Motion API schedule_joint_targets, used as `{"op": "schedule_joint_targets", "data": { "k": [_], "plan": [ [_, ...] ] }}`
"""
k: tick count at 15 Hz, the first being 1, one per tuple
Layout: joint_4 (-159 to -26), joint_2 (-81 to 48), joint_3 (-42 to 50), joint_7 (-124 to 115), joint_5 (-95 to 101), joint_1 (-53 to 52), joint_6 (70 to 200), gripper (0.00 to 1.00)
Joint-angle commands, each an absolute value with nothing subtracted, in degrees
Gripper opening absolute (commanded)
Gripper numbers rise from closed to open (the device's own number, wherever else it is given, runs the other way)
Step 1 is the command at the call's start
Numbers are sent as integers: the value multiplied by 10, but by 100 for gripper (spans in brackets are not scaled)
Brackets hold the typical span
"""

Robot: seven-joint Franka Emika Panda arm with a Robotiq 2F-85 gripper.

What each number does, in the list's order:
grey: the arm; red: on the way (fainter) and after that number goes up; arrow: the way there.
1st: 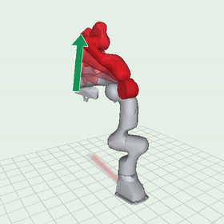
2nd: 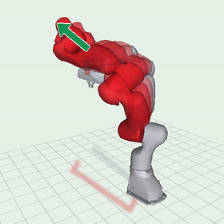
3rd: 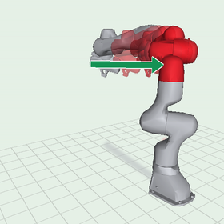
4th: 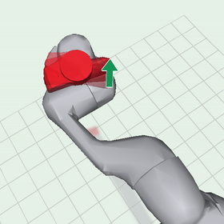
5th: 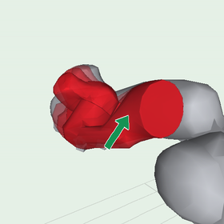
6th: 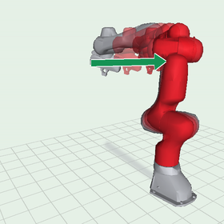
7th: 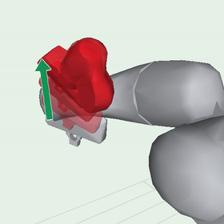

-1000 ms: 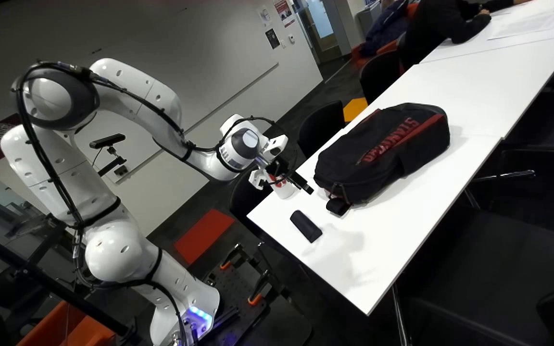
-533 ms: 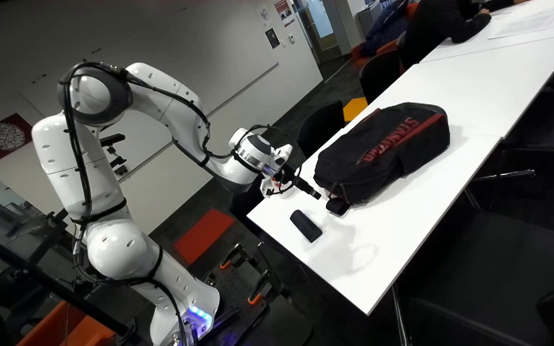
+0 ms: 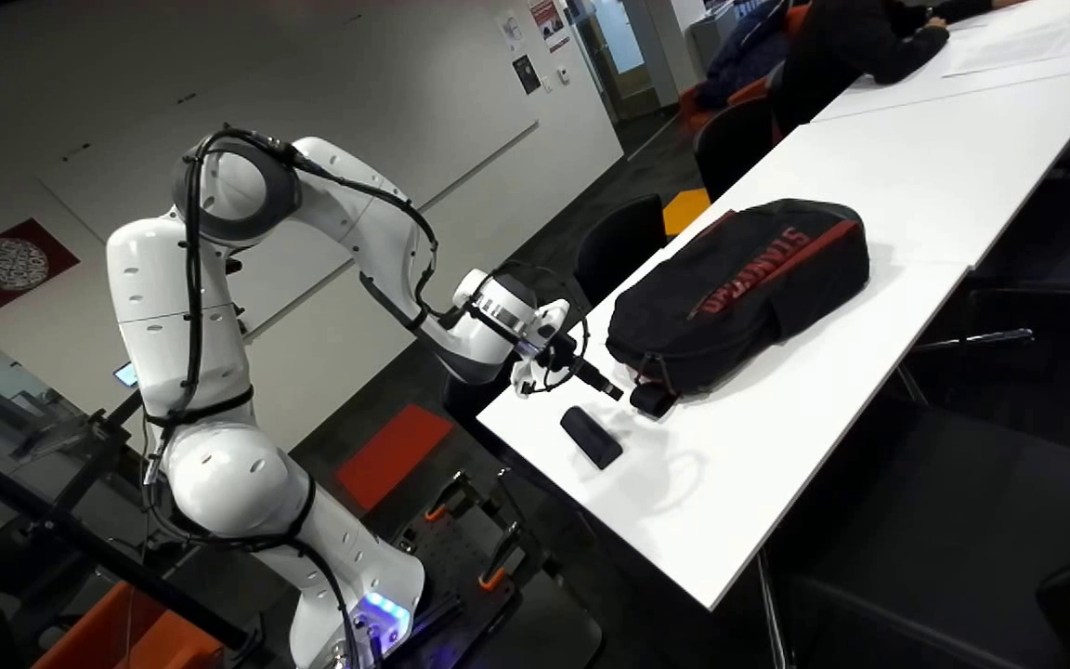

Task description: Open the zipper of the bag on the table

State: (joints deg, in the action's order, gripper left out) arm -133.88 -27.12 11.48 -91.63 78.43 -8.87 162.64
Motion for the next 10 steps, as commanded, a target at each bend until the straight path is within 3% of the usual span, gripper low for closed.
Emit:
{"op": "schedule_joint_targets", "data": {
  "k": [1,10],
  "plan": [
    [-1318,-283,116,-947,794,-100,1617,100],
    [-1251,-342,116,-983,786,-108,1616,100]
  ]
}}
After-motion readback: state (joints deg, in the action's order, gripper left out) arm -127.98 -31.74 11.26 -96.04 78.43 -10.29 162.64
